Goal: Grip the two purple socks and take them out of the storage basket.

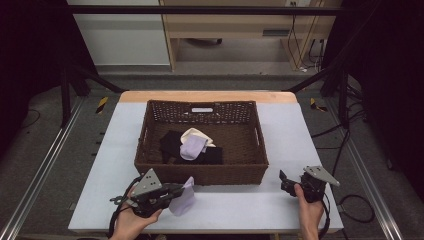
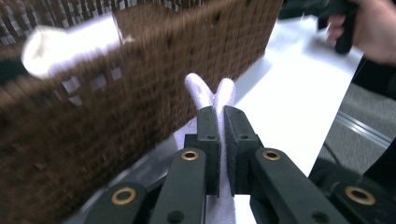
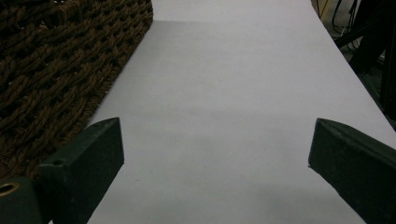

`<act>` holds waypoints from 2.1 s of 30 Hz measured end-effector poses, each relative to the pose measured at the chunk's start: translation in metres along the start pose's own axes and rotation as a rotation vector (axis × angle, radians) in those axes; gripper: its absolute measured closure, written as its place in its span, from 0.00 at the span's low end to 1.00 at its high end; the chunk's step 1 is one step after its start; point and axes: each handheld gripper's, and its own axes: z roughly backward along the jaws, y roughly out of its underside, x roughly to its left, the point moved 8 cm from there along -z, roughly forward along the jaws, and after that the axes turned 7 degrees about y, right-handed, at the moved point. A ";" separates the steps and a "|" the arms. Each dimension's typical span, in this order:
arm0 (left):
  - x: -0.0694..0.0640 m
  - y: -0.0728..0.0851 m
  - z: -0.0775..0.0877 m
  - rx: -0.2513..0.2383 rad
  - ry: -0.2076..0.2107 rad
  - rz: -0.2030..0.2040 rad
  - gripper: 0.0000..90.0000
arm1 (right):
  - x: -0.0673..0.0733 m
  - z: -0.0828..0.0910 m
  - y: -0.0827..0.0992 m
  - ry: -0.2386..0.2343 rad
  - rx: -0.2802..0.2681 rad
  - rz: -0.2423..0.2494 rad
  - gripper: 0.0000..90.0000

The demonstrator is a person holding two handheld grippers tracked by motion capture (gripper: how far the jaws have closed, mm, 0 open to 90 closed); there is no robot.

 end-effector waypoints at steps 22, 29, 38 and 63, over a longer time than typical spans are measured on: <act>0.016 0.010 -0.010 0.002 -0.064 0.007 0.60 | 0.000 -0.001 0.000 -0.002 0.007 -0.004 0.04; 0.017 -0.009 0.006 -0.063 -0.082 -0.008 0.60 | 0.000 -0.001 0.000 -0.002 0.007 -0.005 0.04; 0.028 -0.038 0.021 -0.128 -0.124 -0.022 0.60 | -0.002 -0.001 0.000 -0.002 0.010 -0.015 0.04; 0.081 -0.146 0.004 -0.224 -0.246 0.000 0.59 | -0.002 -0.001 0.000 -0.007 0.016 -0.024 0.04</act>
